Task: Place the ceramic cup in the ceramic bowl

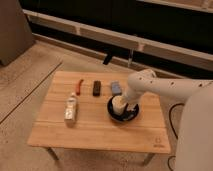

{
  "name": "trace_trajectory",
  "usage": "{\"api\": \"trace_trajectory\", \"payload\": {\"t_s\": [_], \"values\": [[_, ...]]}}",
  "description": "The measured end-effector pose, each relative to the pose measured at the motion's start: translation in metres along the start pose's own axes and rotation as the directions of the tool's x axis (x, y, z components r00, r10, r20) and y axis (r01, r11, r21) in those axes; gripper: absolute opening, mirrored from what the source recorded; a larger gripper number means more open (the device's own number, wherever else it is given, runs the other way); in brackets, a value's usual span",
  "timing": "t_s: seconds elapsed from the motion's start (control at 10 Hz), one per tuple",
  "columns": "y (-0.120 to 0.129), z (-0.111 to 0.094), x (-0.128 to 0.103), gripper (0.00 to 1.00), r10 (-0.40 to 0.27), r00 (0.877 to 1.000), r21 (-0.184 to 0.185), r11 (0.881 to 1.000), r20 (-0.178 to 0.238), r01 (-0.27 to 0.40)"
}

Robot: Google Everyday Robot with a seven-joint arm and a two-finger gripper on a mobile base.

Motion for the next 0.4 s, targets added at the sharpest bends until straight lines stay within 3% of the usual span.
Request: {"api": "trace_trajectory", "payload": {"t_s": [0.4], "values": [[0.013,-0.026,-0.001,0.74,-0.053,0.997,0.033,0.998,0.062,0.051]]}}
